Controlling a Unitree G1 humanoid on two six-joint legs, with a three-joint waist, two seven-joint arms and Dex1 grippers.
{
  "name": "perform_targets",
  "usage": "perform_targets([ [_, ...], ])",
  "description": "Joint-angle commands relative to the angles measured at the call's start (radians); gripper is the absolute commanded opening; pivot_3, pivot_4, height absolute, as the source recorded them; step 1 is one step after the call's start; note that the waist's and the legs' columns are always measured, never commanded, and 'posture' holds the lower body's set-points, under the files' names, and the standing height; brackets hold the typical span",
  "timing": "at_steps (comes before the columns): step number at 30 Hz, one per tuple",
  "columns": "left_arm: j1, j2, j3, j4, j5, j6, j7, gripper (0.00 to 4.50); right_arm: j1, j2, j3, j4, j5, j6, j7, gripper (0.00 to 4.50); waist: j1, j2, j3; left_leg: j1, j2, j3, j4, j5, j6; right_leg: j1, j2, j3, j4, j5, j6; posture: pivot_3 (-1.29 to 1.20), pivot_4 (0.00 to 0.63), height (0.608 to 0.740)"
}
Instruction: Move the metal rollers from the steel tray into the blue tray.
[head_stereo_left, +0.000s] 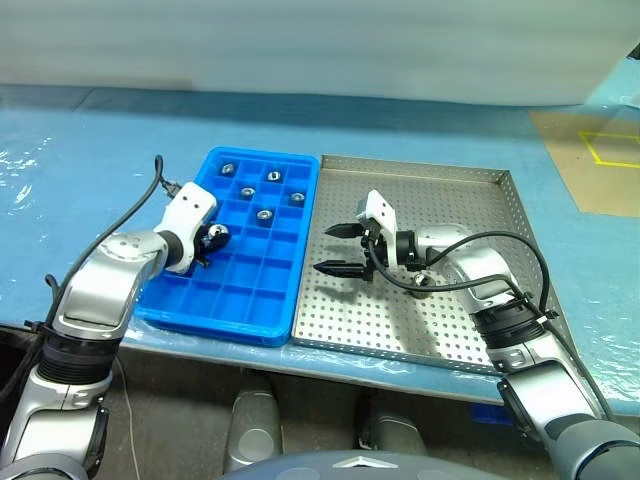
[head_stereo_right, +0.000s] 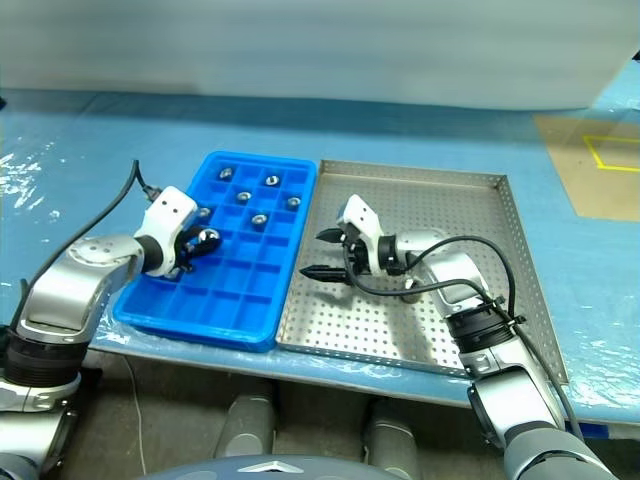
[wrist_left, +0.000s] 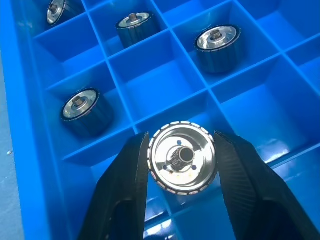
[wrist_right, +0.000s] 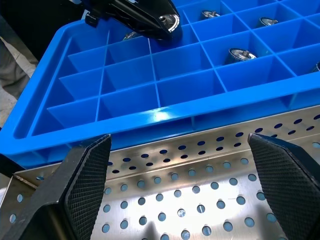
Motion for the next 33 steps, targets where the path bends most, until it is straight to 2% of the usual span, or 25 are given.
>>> perform_targets([
  [1,-0.013,-0.017,0.007,0.011,-0.018,-0.035,0.006,2.39,0.005,-0.003,-0.011,-0.030,0.001,-0.013,0.001,4.50,0.000,0.000,0.000,0.000,0.000,0.000,0.000,0.000,0.000,0.000,0.000,0.000,0.000,0.000,0.000,0.30,0.150,0.740],
  [2,-0.014,-0.020,0.003,0.020,-0.018,-0.043,0.006,2.61,0.006,-0.003,-0.011,-0.030,-0.001,-0.014,0.000,4.50,0.000,0.000,0.000,0.000,0.000,0.000,0.000,0.000,0.000,0.000,0.000,0.000,0.000,0.000,0.000,0.30,0.150,0.740],
  [7,-0.019,-0.041,0.005,0.045,-0.031,-0.062,0.018,4.30,0.013,-0.003,-0.015,-0.035,-0.003,-0.014,-0.008,4.50,0.008,0.000,0.000,0.000,-0.001,0.000,0.001,0.000,0.000,0.001,0.000,0.000,0.001,0.000,0.000,0.30,0.150,0.740],
  [8,-0.019,-0.044,0.006,0.048,-0.035,-0.070,0.015,4.46,0.015,-0.004,-0.016,-0.037,-0.003,-0.014,-0.009,4.50,0.011,0.000,0.000,0.000,-0.001,0.000,0.002,0.000,0.000,0.001,0.000,0.000,0.001,0.000,0.000,0.30,0.150,0.740],
  [17,-0.060,-0.120,0.045,0.037,-0.102,-0.086,0.000,4.46,0.042,-0.020,-0.053,-0.070,0.016,0.005,-0.032,4.50,0.031,0.000,0.000,-0.002,-0.001,0.000,0.005,0.000,0.001,0.002,-0.001,-0.001,0.002,0.000,0.000,0.25,0.150,0.740],
  [26,-0.166,-0.138,0.036,0.067,-0.147,-0.112,-0.021,4.46,0.076,-0.056,-0.139,-0.134,0.058,0.054,-0.066,4.50,-0.006,0.000,0.000,0.000,0.001,0.000,0.009,0.001,-0.001,0.000,0.000,0.001,0.009,0.000,0.000,0.18,0.150,0.740],
  [33,-0.222,-0.159,-0.021,0.107,-0.176,-0.144,-0.083,4.46,0.107,-0.100,-0.195,-0.181,0.087,0.093,-0.087,4.50,-0.020,0.000,0.000,0.000,0.000,0.000,0.009,0.000,0.000,0.000,0.000,0.002,0.008,0.000,0.000,0.13,0.150,0.740],
])
